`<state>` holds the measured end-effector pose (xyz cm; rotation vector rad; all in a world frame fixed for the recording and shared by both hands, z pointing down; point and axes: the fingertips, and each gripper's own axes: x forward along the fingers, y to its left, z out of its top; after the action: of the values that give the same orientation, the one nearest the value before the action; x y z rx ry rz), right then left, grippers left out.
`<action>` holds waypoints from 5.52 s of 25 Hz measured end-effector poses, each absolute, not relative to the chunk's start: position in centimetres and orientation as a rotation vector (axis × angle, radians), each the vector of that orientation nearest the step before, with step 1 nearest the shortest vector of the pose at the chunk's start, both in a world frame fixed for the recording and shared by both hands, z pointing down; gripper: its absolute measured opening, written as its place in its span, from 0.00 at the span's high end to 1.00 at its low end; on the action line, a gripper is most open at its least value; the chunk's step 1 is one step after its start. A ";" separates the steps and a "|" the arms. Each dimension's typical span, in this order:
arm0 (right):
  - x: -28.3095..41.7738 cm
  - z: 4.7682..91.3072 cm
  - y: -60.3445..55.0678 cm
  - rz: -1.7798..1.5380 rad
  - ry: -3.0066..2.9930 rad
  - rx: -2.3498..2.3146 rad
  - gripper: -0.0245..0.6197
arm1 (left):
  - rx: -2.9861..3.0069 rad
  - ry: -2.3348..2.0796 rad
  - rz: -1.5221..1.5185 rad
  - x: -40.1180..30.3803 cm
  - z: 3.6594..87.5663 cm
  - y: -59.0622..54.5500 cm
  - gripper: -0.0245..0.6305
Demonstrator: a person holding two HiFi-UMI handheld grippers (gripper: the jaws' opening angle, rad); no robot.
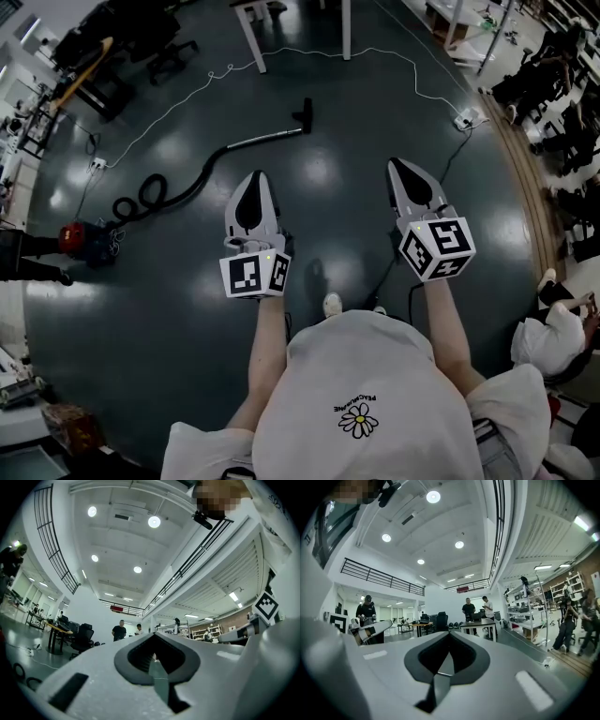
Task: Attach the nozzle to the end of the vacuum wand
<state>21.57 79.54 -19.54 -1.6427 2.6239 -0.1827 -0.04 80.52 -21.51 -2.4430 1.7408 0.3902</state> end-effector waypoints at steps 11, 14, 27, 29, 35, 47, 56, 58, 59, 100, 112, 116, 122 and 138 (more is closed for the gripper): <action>20.9 -18.1 76.2 -0.208 2.561 -1.779 0.96 | -2.489 1.771 0.381 -4.4 -19.5 76.9 0.96; 21.0 -16.9 73.6 -0.255 2.544 -1.792 0.96 | -2.506 1.763 0.377 -4.3 -19.0 74.3 0.96; 23.1 -14.9 49.8 -0.256 2.652 -1.735 0.96 | -2.507 1.774 0.238 -1.5 -17.7 51.4 0.96; 22.9 -14.9 46.8 -0.256 2.680 -1.694 0.95 | -2.502 1.773 0.242 -1.2 -17.8 48.7 0.96; 20.6 -14.2 38.2 -0.281 2.712 -1.690 0.95 | -2.487 1.828 0.285 -4.1 -17.1 40.4 0.96; 11.7 -13.6 15.7 -0.298 2.736 -1.785 0.96 | -2.546 1.823 0.288 -13.6 -14.3 17.5 0.96; 8.7 -12.2 7.8 -0.392 2.710 -1.840 0.95 | -2.585 1.830 0.260 -17.3 -13.3 8.7 0.96; 9.0 -12.0 6.5 -0.395 2.734 -1.835 0.96 | -2.589 1.823 0.230 -16.9 -13.2 7.5 0.96; 9.2 -11.9 5.7 -0.401 2.742 -1.831 0.95 | -2.589 1.828 0.219 -16.8 -13.1 7.0 0.96; -2.5 80.2 -16.6 0.186 4.321 -0.571 0.63 | -2.615 0.315 -1.773 -14.2 81.5 -2.9 0.52; -0.6 78.5 -14.8 0.716 4.083 -0.462 0.68 | -2.618 0.302 -1.682 -13.9 82.1 -3.0 0.66; 3.2 76.7 -12.2 0.694 4.060 -0.461 0.68 | -2.645 0.385 -1.588 -13.4 79.5 -4.0 0.66; 4.7 75.4 -7.1 0.645 4.064 -0.407 0.68 | -2.628 0.438 -1.516 -13.2 76.9 -4.6 0.67; 4.1 76.4 -6.6 0.841 4.118 -0.426 0.69 | -2.644 0.447 -1.455 -12.9 75.7 -4.3 0.69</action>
<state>4.05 -6.64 76.39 -0.4261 4.1180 0.8411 -12.86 -4.27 75.70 -2.6437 0.4473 -1.4546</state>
